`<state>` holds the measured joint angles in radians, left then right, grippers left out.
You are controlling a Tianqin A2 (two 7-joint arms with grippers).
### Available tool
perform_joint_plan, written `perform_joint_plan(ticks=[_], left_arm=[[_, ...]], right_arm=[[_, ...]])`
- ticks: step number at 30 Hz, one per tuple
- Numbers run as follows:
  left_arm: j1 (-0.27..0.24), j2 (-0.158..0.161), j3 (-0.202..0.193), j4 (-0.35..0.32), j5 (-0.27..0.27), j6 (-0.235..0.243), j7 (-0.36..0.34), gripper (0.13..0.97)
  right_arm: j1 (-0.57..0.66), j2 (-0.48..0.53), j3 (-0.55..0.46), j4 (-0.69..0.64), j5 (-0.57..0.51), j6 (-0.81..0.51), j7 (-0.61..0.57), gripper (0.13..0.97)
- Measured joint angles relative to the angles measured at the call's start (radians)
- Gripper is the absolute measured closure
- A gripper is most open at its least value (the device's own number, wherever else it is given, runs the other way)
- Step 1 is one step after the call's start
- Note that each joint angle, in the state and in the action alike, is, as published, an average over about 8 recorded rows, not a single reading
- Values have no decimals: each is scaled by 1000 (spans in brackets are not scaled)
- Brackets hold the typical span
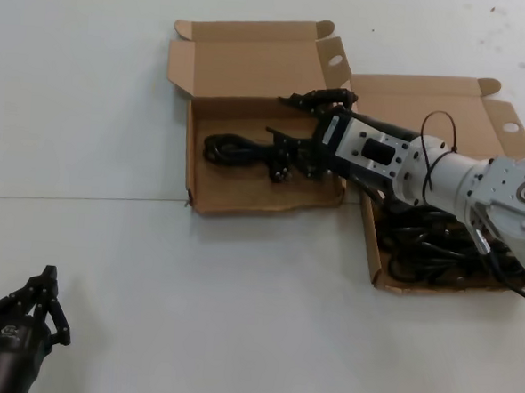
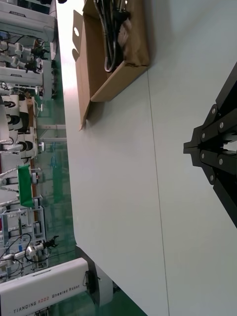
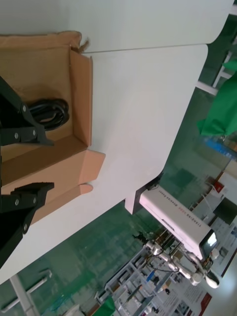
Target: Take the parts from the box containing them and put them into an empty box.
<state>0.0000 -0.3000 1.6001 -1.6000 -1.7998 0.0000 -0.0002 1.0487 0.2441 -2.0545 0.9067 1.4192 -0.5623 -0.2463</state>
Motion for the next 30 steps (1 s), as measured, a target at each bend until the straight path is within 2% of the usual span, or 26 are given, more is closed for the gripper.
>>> perform_joint_plan(ticks=[5, 8, 13, 17, 21, 25, 30], left_arm=[[0, 0, 0, 0, 0, 0, 0, 941], [0, 0, 0, 0, 0, 0, 0, 941], [0, 0, 0, 0, 0, 0, 0, 941], [0, 0, 0, 0, 0, 0, 0, 941], [0, 0, 0, 0, 0, 0, 0, 941], [0, 0, 0, 0, 0, 0, 0, 941], [0, 0, 0, 0, 0, 0, 0, 941]], right_arm=[[-3, 15, -21, 6, 38, 27, 0, 769], [-21, 34, -17, 46, 45, 39, 0, 709], [-100, 91, 8, 198, 45, 63, 0, 609], [-192, 136, 44, 334, 71, 77, 0, 609], [-256, 156, 75, 406, 104, 85, 0, 505], [-275, 160, 87, 423, 116, 89, 0, 401], [-281, 160, 90, 426, 119, 93, 0, 401]])
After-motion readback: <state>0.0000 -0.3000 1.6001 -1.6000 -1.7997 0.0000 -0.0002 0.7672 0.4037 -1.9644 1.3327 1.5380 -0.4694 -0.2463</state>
